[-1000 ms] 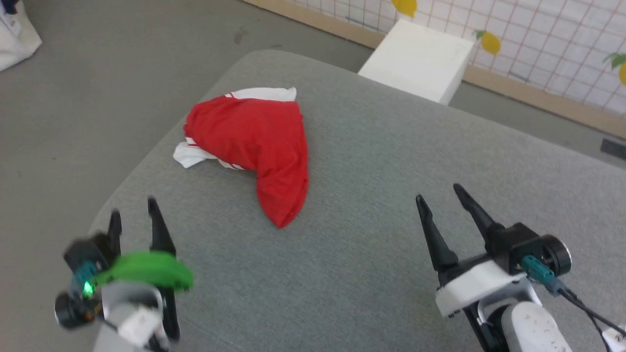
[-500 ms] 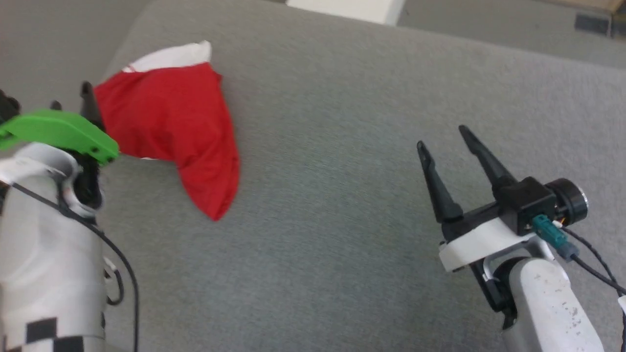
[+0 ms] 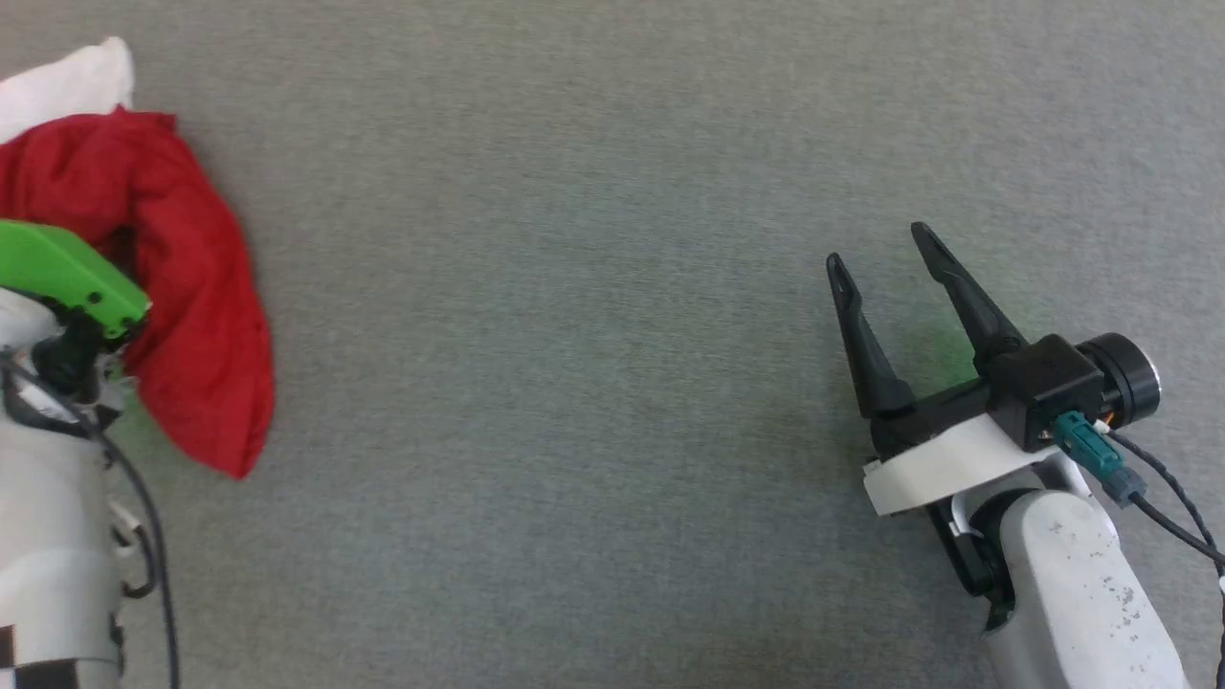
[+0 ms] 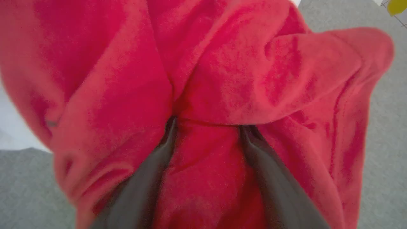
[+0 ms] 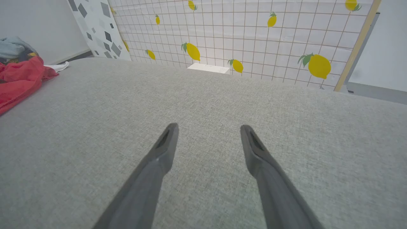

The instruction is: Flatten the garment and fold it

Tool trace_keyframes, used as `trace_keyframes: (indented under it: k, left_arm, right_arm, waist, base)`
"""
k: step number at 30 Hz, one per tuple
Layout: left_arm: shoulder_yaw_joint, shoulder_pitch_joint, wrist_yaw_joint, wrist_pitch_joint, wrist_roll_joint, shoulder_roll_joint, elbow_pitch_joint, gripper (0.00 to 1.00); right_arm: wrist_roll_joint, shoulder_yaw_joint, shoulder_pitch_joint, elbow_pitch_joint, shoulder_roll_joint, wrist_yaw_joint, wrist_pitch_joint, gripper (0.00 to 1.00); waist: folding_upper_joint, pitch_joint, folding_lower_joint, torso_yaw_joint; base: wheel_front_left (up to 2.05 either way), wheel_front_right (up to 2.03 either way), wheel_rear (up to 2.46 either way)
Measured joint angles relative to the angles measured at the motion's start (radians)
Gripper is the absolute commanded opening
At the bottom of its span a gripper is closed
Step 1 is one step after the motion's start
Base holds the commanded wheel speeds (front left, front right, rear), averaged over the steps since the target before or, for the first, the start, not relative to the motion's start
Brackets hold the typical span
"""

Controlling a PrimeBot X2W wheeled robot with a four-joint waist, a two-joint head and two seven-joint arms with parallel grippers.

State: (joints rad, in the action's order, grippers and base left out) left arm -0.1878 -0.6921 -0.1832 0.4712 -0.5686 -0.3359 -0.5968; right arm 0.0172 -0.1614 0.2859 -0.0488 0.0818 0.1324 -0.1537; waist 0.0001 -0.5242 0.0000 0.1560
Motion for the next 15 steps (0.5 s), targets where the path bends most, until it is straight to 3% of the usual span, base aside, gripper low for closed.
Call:
trace_keyframes:
  k: [1, 2, 5, 7, 15]
  left_arm:
    - [0.002, 0.007, 0.0, 0.011, 0.001, -0.015, 0.01, 0.36]
    - [0.002, 0.016, 0.0, 0.018, 0.001, -0.024, 0.022, 0.0]
    - [0.003, 0.052, 0.002, -0.007, 0.016, -0.04, 0.067, 0.0]
    - [0.011, 0.123, -0.014, -0.184, 0.091, -0.039, 0.129, 0.0]
    - [0.057, 0.14, -0.022, -0.468, 0.22, -0.07, 0.284, 0.0]
  right_arm:
    - [0.0, 0.001, 0.0, -0.005, -0.001, 0.0, -0.002, 1.0]
    - [0.002, 0.002, 0.0, -0.01, -0.002, 0.0, -0.005, 1.0]
    - [0.003, 0.004, 0.0, -0.027, -0.002, 0.0, -0.014, 1.0]
    - [0.011, 0.007, -0.007, -0.054, -0.007, 0.0, -0.023, 1.0]
    - [0.039, 0.025, -0.076, -0.109, -0.025, 0.0, -0.041, 1.0]
  waist:
    - [0.0, -0.005, 0.0, -0.012]
    - [0.0, -0.008, 0.0, -0.023]
    - [0.0, 0.0, 0.0, -0.039]
    - [-0.0001, 0.037, 0.0001, -0.05]
    - [-0.0001, 0.174, 0.0, -0.055]
  base:
    - [0.0, 0.0, 0.0]
    - [0.0, 0.0, 0.0]
    - [0.0, 0.0, 0.0]
    - [0.0, 0.0, 0.0]
    - [0.0, 0.0, 0.0]
